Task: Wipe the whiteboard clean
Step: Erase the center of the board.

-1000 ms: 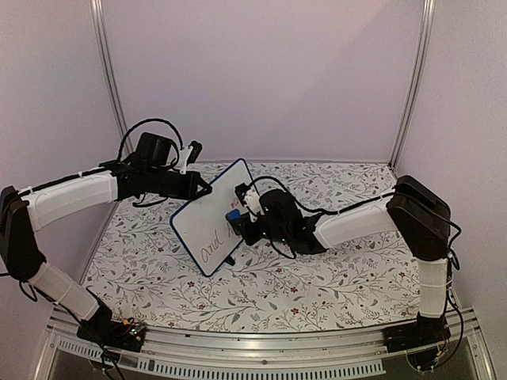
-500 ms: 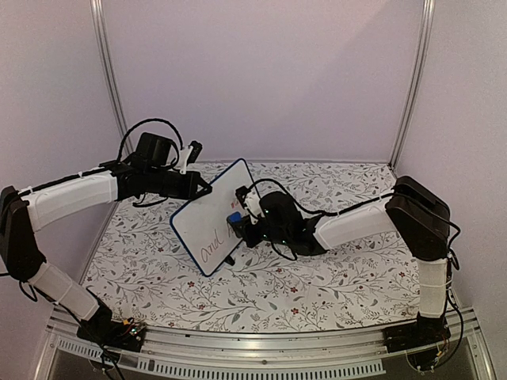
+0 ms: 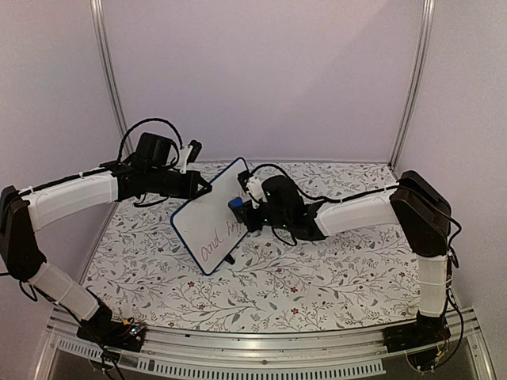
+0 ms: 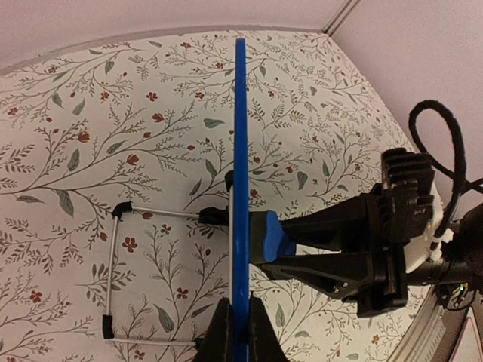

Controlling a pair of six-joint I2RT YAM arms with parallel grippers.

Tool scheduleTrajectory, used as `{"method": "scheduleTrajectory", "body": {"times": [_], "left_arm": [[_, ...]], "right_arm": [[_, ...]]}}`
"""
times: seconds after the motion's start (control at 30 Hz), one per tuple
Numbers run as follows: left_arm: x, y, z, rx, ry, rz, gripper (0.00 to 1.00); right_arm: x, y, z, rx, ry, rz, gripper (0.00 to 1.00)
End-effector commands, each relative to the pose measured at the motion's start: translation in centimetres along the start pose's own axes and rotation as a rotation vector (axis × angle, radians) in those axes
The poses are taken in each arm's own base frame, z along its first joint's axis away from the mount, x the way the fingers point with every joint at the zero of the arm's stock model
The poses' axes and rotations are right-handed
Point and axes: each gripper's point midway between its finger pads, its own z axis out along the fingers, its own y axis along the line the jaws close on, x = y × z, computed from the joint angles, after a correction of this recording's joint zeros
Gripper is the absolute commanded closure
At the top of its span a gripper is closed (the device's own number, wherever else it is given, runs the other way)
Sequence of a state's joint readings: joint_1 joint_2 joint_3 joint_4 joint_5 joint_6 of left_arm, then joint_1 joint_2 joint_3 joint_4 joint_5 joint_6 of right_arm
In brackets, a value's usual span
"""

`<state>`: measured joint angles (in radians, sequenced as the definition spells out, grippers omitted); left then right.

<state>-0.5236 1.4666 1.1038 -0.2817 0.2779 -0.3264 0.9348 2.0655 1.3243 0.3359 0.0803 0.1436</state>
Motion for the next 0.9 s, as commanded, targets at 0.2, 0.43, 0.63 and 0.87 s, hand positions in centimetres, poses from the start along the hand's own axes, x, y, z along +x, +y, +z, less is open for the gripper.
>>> {"method": "scheduleTrajectory", "body": {"times": [0.2, 0.43, 0.63, 0.87], "left_arm": [[2.5, -1.1, 1.2, 0.049, 0.081, -0.002, 1.00], [2.6, -1.0, 1.2, 0.046, 0.082, -0.004, 1.00], [2.5, -0.8, 1.2, 0.038, 0.081, -0.004, 1.00], [2.7, -0.8, 1.3, 0.037, 0.085, -0.007, 1.00]], "right_arm": [[-3.1, -1.4, 0.2, 0.040, -0.067, 0.001, 0.83], [-4.6, -1.7, -0.1, 0.056, -0.096, -0.010, 0.83], [-2.5, -1.4, 0.3, 0.025, -0.050, 0.003, 0.83], [1.1, 0.0, 0.3, 0.000, 0.017, -0.005, 0.83]]}}
